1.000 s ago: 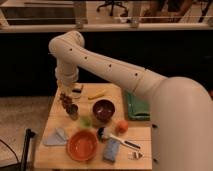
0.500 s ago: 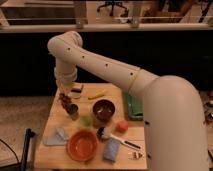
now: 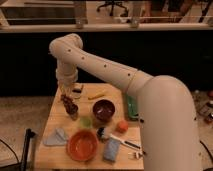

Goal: Place grapes in metal cup

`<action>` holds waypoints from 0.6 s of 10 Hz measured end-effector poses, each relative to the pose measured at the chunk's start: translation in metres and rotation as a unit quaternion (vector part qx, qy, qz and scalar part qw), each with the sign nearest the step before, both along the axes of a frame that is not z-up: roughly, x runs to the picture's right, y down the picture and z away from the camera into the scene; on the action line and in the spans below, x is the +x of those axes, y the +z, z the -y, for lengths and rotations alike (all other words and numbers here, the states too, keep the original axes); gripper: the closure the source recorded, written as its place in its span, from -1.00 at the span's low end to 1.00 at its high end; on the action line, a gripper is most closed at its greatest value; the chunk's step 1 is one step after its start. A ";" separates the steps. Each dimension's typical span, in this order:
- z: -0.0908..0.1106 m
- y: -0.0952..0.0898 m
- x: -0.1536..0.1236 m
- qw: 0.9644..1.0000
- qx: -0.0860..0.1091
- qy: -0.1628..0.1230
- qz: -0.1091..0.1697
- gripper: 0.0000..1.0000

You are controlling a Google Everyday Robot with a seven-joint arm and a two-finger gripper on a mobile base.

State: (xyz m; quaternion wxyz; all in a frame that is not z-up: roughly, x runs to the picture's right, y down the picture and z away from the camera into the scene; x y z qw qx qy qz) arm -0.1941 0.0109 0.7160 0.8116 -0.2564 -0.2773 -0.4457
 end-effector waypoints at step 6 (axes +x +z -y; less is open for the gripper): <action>-0.007 0.021 -0.003 1.000 -0.024 -0.006 0.005 0.29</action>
